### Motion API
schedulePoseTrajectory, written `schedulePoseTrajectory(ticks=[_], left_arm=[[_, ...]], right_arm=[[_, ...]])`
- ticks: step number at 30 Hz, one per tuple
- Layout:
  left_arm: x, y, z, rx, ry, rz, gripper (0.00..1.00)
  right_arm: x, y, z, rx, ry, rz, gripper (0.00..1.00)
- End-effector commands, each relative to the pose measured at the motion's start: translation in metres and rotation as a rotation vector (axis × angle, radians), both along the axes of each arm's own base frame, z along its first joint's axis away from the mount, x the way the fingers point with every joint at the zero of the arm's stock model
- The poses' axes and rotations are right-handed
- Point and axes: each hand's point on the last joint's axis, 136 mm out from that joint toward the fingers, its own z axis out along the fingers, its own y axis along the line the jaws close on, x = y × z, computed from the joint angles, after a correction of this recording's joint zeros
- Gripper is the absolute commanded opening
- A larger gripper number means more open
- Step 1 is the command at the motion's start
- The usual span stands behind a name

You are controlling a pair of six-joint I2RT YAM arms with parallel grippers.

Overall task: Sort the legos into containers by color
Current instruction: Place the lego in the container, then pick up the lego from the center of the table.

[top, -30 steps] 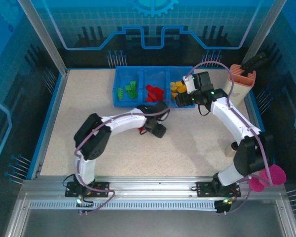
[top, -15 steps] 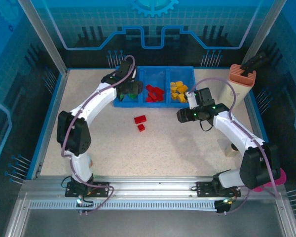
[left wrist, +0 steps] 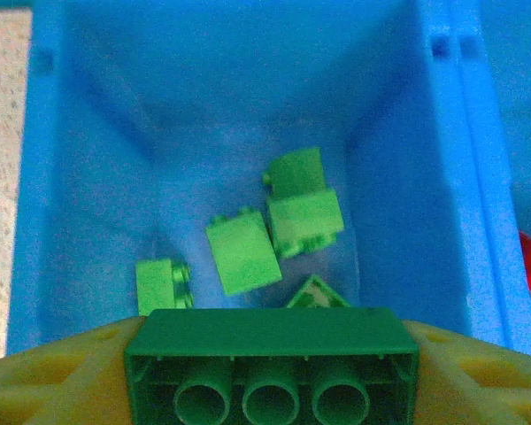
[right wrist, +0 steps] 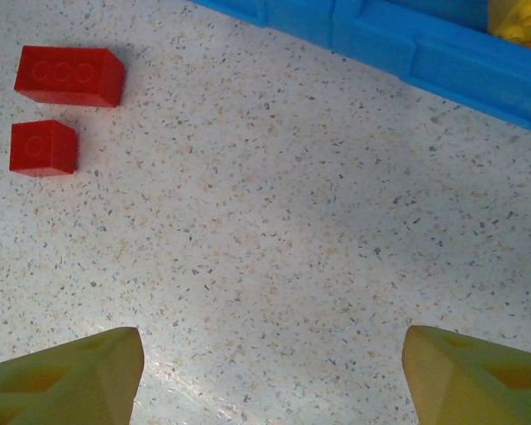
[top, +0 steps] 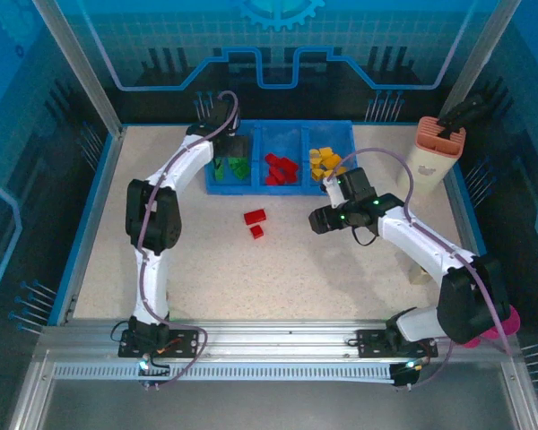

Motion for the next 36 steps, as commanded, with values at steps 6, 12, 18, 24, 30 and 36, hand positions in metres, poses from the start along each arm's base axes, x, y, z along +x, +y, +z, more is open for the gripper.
schedulePoseTrajectory(ticks=[6,12,18,24,30,36], left_arm=[[0.027,0.0,0.003,-0.028,-0.009,-0.001,0.69],[0.039,0.004,0.001,-0.052,-0.022,0.015,0.7],[0.046,0.008,0.002,-0.07,-0.04,0.028,0.72],[0.054,0.005,-0.001,-0.083,-0.047,0.026,0.75],[0.053,-0.002,0.008,-0.124,-0.057,0.009,0.74],[0.045,-0.01,0.062,-0.175,-0.141,-0.037,0.67]], right_arm=[[-0.002,0.0,-0.01,-0.057,0.014,0.012,0.78],[-0.002,0.006,-0.009,-0.065,0.015,0.029,0.78],[-0.001,0.011,-0.014,-0.071,0.023,0.041,0.78],[0.0,0.013,-0.012,-0.091,0.012,0.058,0.78],[0.001,0.02,-0.014,-0.071,0.013,0.07,0.79],[-0.003,0.063,-0.024,0.016,0.049,0.121,0.79]])
